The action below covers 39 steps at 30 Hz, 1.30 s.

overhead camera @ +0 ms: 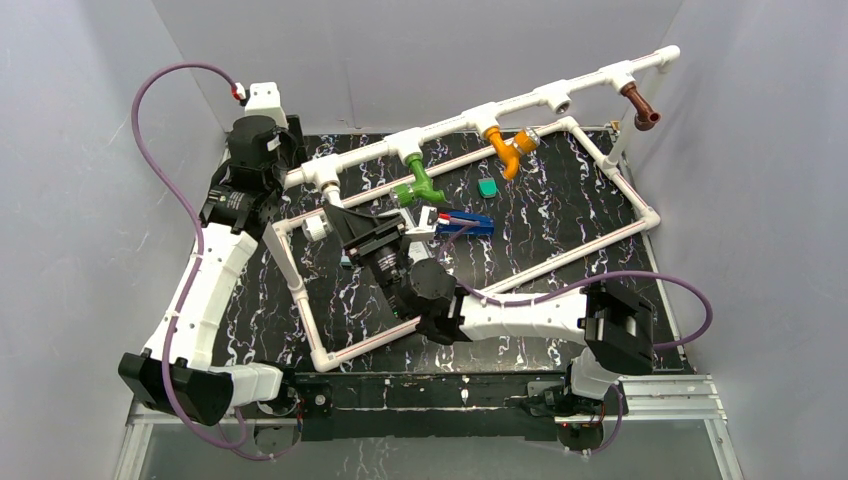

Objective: Install the water faucets

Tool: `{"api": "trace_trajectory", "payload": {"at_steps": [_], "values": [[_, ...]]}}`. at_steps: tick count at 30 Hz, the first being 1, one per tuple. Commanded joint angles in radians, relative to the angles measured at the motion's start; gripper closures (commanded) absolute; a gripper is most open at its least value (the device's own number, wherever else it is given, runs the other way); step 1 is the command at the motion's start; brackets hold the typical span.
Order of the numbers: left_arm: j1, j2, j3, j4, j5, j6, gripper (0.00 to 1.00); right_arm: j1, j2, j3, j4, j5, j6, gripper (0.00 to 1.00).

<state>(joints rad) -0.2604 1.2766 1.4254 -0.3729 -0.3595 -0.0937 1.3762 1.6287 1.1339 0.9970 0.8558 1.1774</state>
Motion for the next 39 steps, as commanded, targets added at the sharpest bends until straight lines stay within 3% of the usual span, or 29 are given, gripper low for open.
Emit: {"api": "trace_trajectory", "payload": {"at_steps": [1,23,27,36,39], "values": [[-0.044,0.047,-0.086,-0.225,0.091,-0.035,0.47,-0.025,-0.043,0.011,0.053,-0.051,0.027,0.50],[-0.045,0.053,-0.083,-0.227,0.080,-0.032,0.47,-0.025,-0.183,-0.115,-0.102,-0.189,0.026,0.26],[-0.043,0.057,-0.081,-0.227,0.080,-0.031,0.47,-0.024,-0.241,-0.147,-0.131,-0.224,-0.055,0.25],[-0.045,0.058,-0.072,-0.231,0.082,-0.031,0.47,-0.028,-0.377,-0.117,-0.442,-0.272,-0.262,0.22],[-0.045,0.059,-0.073,-0.232,0.084,-0.032,0.47,-0.031,-0.426,-0.102,-0.502,-0.269,-0.400,0.22]]}}
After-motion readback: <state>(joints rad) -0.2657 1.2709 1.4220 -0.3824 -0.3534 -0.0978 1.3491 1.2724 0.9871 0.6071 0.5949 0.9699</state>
